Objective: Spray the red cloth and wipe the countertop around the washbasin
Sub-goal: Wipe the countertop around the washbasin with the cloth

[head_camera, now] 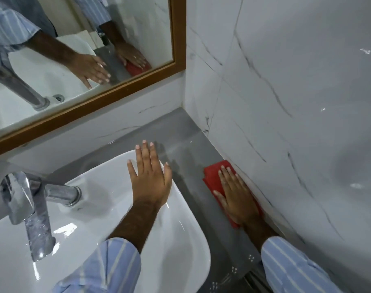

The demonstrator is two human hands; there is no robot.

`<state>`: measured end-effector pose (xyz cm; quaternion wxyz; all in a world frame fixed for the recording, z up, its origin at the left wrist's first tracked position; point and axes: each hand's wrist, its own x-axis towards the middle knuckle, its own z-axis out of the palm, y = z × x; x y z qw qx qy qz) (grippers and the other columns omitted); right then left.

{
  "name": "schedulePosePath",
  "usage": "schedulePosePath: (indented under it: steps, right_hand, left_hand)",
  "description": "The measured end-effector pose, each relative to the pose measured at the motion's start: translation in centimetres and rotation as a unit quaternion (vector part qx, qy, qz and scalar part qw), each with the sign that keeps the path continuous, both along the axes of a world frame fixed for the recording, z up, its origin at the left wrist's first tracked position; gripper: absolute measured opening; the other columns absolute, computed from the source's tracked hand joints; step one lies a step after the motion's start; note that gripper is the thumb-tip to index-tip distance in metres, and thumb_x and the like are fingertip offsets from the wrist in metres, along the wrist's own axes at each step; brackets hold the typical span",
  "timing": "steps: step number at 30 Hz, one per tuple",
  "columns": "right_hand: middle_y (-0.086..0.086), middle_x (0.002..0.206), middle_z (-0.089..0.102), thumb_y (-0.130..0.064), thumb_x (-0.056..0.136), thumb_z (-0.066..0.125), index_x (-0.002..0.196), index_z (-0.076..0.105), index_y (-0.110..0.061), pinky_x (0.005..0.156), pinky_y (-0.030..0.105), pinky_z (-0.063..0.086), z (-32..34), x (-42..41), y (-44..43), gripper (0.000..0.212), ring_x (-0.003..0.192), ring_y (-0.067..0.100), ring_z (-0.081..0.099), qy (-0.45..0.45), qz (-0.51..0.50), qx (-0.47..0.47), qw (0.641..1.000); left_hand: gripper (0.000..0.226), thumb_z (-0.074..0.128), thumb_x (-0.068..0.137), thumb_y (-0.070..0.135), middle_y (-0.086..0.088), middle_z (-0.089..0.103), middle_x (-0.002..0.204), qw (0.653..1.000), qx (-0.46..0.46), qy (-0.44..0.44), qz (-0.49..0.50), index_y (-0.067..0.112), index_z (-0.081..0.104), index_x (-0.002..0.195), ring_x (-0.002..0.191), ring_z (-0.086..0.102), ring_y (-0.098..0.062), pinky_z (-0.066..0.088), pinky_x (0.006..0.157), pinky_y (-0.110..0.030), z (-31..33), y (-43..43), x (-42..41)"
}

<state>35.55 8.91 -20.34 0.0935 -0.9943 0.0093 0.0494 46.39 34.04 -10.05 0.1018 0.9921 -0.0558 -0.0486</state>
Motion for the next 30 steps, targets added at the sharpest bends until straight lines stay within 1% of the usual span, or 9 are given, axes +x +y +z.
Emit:
schedulePosePath:
  steps: [3,8,11,15,17,20,25,28,30]
  right_hand:
    - [0.014,0.169,0.032,-0.051,0.106,0.030,0.161,0.031,-0.005,0.128,0.042,0.017,-0.8,-1.7,1.3,0.071,0.158,0.028,0.027,0.000,-0.037,-0.023,0.999]
    - [0.015,0.170,0.028,-0.051,0.107,0.026,0.162,0.027,-0.004,0.130,0.044,0.021,-0.7,4.4,1.7,0.072,0.159,0.028,0.023,-0.004,0.022,-0.032,0.999]
    - [0.013,0.171,0.027,-0.052,0.106,0.028,0.162,0.026,-0.005,0.130,0.044,0.022,-0.6,5.8,1.5,0.073,0.160,0.027,0.022,0.002,0.018,-0.021,1.000]
    - [0.012,0.170,0.029,-0.052,0.106,0.034,0.162,0.029,-0.007,0.128,0.044,0.027,-0.4,-1.5,-0.9,0.072,0.158,0.026,0.026,-0.010,0.000,-0.023,1.000]
    - [0.010,0.170,0.027,-0.052,0.106,0.033,0.162,0.029,-0.008,0.128,0.041,0.022,-0.2,-6.4,-1.4,0.072,0.158,0.026,0.027,-0.003,-0.029,-0.028,0.999]
    - [0.010,0.170,0.025,-0.052,0.106,0.028,0.162,0.028,-0.007,0.128,0.041,0.016,-0.3,-9.9,-0.5,0.072,0.158,0.027,0.026,0.010,-0.089,-0.030,0.996]
    - [0.015,0.170,0.026,-0.049,0.107,0.026,0.161,0.028,-0.003,0.129,0.046,0.023,-0.9,-5.1,3.4,0.071,0.159,0.028,0.024,-0.006,-0.103,-0.028,0.994]
    - [0.012,0.173,0.021,-0.051,0.109,0.032,0.164,0.022,-0.007,0.131,0.043,0.014,-1.2,-2.0,5.1,0.071,0.161,0.025,0.016,0.003,-0.056,-0.028,0.998]
    - [0.010,0.173,0.019,-0.053,0.109,0.033,0.164,0.020,-0.009,0.132,0.042,0.011,-1.3,-2.7,4.7,0.072,0.161,0.024,0.014,0.004,-0.042,-0.023,0.999]
  left_hand:
    - [0.077,0.011,0.102,0.051,-0.008,-0.001,0.178,1.000,-0.005,0.000,0.003,0.013,0.006,0.168,0.164,-0.003,-0.029,0.009,0.132,-0.058,0.0,0.0,0.0]
    - [0.078,0.009,0.100,0.051,-0.008,-0.002,0.178,1.000,-0.016,-0.004,0.003,0.012,0.006,0.168,0.164,-0.004,-0.027,0.008,0.132,-0.057,-0.4,0.0,-0.1]
    - [0.079,0.008,0.099,0.051,-0.007,-0.001,0.178,1.000,-0.007,-0.009,0.004,0.013,0.007,0.168,0.165,-0.004,-0.026,0.008,0.132,-0.058,-0.6,0.3,0.0]
    - [0.074,0.013,0.104,0.047,-0.008,-0.002,0.178,1.000,0.008,0.002,0.000,0.011,0.007,0.168,0.164,-0.004,-0.027,0.008,0.131,-0.061,-0.3,0.2,0.0]
    - [0.071,0.019,0.107,0.045,-0.009,-0.002,0.178,1.000,0.000,0.005,0.001,0.010,0.007,0.168,0.164,-0.005,-0.027,0.008,0.131,-0.063,-0.1,0.1,-0.2]
    - [0.078,0.011,0.100,0.048,-0.009,-0.001,0.178,1.000,-0.009,0.004,0.004,0.010,0.007,0.168,0.164,-0.004,-0.027,0.007,0.130,-0.062,0.3,-0.1,-0.4]
    - [0.079,0.009,0.098,0.047,-0.010,0.002,0.178,1.000,-0.013,-0.007,0.008,0.009,0.009,0.168,0.165,-0.002,-0.028,0.009,0.130,-0.062,-0.2,-0.1,-0.4]
    - [0.079,0.008,0.099,0.048,-0.009,0.001,0.178,1.000,-0.008,-0.008,0.002,0.010,0.008,0.168,0.165,-0.003,-0.027,0.009,0.130,-0.062,-0.5,0.0,-0.4]
    - [0.079,0.008,0.099,0.049,-0.008,0.001,0.178,1.000,-0.007,-0.007,0.003,0.011,0.007,0.168,0.165,-0.003,-0.027,0.008,0.130,-0.062,-0.5,0.1,-0.2]
